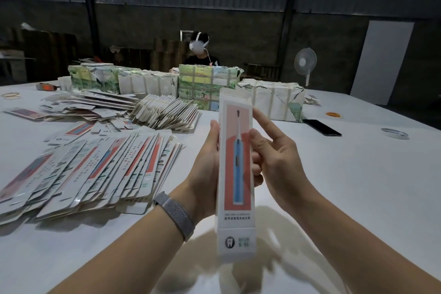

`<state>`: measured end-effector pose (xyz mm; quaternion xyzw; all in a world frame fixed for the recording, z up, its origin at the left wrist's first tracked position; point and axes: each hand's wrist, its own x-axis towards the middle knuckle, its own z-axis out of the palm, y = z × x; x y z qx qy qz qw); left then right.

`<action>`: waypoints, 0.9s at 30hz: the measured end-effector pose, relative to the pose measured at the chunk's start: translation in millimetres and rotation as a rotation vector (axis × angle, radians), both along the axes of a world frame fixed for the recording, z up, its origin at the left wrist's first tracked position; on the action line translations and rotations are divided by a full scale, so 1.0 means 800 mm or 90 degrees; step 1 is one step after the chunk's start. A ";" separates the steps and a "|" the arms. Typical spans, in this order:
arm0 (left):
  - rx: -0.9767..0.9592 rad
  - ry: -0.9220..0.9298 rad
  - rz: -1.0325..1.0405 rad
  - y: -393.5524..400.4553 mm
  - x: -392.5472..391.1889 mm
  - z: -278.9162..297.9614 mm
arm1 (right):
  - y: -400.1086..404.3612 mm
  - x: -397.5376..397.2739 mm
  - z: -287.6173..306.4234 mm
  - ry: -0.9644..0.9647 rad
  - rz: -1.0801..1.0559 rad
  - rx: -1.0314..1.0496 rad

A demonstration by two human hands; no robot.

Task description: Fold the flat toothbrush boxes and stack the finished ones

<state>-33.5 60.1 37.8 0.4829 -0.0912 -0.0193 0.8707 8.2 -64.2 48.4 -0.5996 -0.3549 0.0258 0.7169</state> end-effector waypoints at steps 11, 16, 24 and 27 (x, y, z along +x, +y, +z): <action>0.283 -0.155 0.271 0.001 0.001 0.007 | -0.003 0.005 0.006 -0.134 -0.153 -0.047; 0.326 -0.270 0.401 -0.001 0.003 0.003 | -0.003 0.007 0.008 -0.190 -0.159 -0.046; 0.313 -0.345 0.445 0.003 -0.003 0.013 | -0.009 0.007 0.014 -0.213 -0.090 -0.056; 0.315 -0.347 0.431 0.003 -0.006 0.016 | -0.013 0.010 0.019 -0.209 -0.068 -0.067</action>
